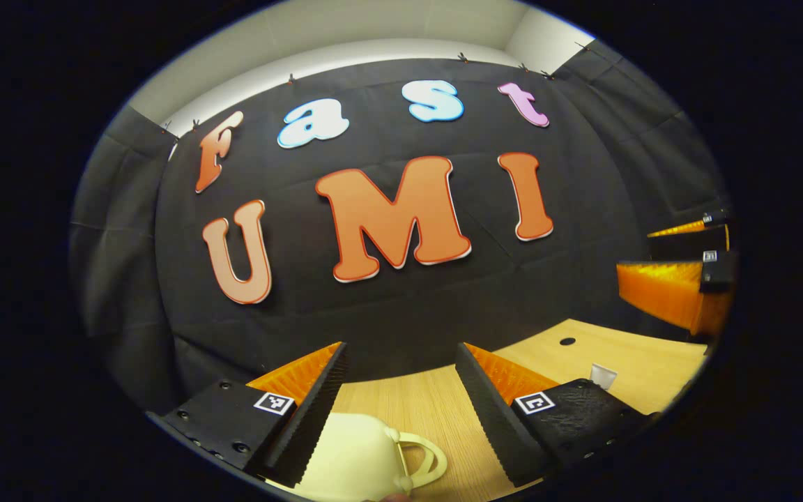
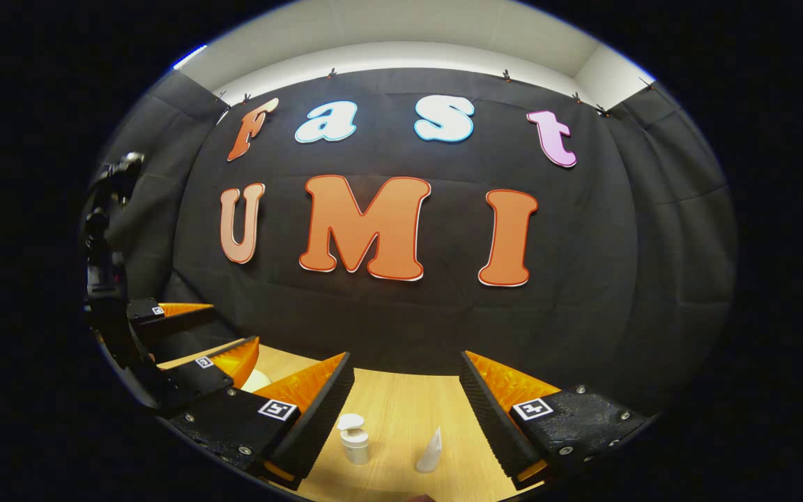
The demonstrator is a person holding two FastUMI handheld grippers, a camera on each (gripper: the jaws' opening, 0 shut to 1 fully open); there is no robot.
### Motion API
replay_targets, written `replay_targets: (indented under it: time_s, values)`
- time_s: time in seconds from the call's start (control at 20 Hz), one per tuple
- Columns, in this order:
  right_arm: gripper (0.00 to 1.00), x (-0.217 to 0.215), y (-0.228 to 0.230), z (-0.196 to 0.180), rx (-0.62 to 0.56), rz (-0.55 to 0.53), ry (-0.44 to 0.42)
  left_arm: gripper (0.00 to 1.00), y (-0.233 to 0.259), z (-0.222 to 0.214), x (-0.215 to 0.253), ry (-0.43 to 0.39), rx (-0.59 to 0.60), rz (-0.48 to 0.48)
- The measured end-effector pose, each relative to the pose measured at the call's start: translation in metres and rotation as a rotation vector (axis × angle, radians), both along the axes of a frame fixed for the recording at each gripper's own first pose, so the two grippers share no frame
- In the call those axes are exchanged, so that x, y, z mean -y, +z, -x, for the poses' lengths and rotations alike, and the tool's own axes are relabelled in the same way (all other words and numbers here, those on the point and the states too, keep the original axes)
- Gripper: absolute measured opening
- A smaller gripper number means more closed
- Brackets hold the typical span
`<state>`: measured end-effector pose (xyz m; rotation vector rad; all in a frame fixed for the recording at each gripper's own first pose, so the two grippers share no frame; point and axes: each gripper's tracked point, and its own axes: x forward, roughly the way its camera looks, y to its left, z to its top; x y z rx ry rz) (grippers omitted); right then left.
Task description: First open the suitcase, pack the skin care products into it, and then close the suitcase.
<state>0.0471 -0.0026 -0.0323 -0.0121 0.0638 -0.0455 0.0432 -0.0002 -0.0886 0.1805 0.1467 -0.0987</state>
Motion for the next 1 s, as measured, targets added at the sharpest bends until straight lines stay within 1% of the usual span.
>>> replay_targets:
  time_s: [0.15,0.35,0.4,0.45,0.5,0.65,0.75,0.8,0.9,1.0]
  values:
    - [0.97,0.011,-0.007,-0.003,-0.011,0.019,-0.013,0.99,-0.041,0.002,-0.001,-0.022,-0.079,-0.093]
    - [0.97,0.024,-0.012,-0.007,-0.022,0.024,-0.029,0.98,-0.090,0.007,0.009,-0.092,-0.169,-0.251]
    - [0.97,0.026,-0.013,-0.007,-0.023,0.023,-0.034,0.98,-0.101,0.009,0.009,-0.099,-0.186,-0.286]
    - [0.97,0.030,-0.015,-0.009,-0.024,0.027,-0.042,0.98,-0.120,0.011,0.010,-0.117,-0.221,-0.339]
    - [0.97,0.033,-0.016,-0.009,-0.024,0.031,-0.047,0.98,-0.134,0.010,0.012,-0.130,-0.244,-0.370]
    - [0.97,0.041,-0.021,-0.007,-0.037,0.033,-0.065,0.98,-0.177,0.026,0.007,-0.161,-0.330,-0.470]
    - [0.97,0.044,-0.022,-0.008,-0.041,0.030,-0.074,0.98,-0.197,0.030,0.004,-0.171,-0.364,-0.518]
    - [0.97,0.045,-0.023,-0.008,-0.044,0.032,-0.078,0.98,-0.214,0.034,0.000,-0.178,-0.389,-0.563]
    - [0.97,0.046,-0.025,-0.008,-0.046,0.040,-0.082,0.91,-0.233,0.040,0.000,-0.209,-0.415,-0.629]
    - [0.97,0.047,-0.025,-0.007,-0.045,0.040,-0.086,0.91,-0.248,0.042,0.000,-0.232,-0.445,-0.679]
